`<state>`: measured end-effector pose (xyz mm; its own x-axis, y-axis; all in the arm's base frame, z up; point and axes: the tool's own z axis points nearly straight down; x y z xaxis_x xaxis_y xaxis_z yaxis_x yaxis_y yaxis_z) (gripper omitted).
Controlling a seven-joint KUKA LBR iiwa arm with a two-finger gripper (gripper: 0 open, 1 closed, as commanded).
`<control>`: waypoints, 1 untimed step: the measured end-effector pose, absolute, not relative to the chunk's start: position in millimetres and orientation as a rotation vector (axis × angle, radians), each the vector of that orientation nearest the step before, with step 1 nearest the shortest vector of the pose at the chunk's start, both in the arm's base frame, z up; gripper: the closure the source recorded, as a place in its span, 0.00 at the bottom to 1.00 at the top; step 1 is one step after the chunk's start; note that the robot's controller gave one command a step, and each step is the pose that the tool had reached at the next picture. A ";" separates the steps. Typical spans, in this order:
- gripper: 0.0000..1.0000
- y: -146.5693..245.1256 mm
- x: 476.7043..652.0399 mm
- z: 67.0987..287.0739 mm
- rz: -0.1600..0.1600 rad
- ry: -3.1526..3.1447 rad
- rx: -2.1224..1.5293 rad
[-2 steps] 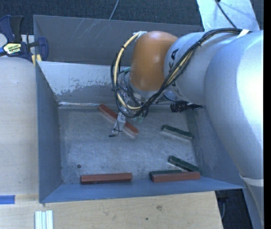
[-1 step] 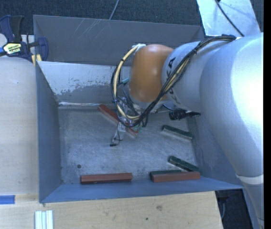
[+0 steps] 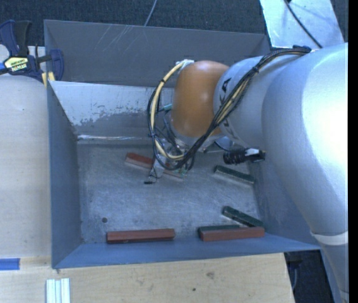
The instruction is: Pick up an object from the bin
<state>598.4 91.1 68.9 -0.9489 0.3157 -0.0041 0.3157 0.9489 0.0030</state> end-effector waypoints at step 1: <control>1.00 91.1 598.8 69.1 0.004 3.094 0.518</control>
Offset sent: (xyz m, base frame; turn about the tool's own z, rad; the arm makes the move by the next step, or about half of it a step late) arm 0.0001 -0.0001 0.0750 0.0000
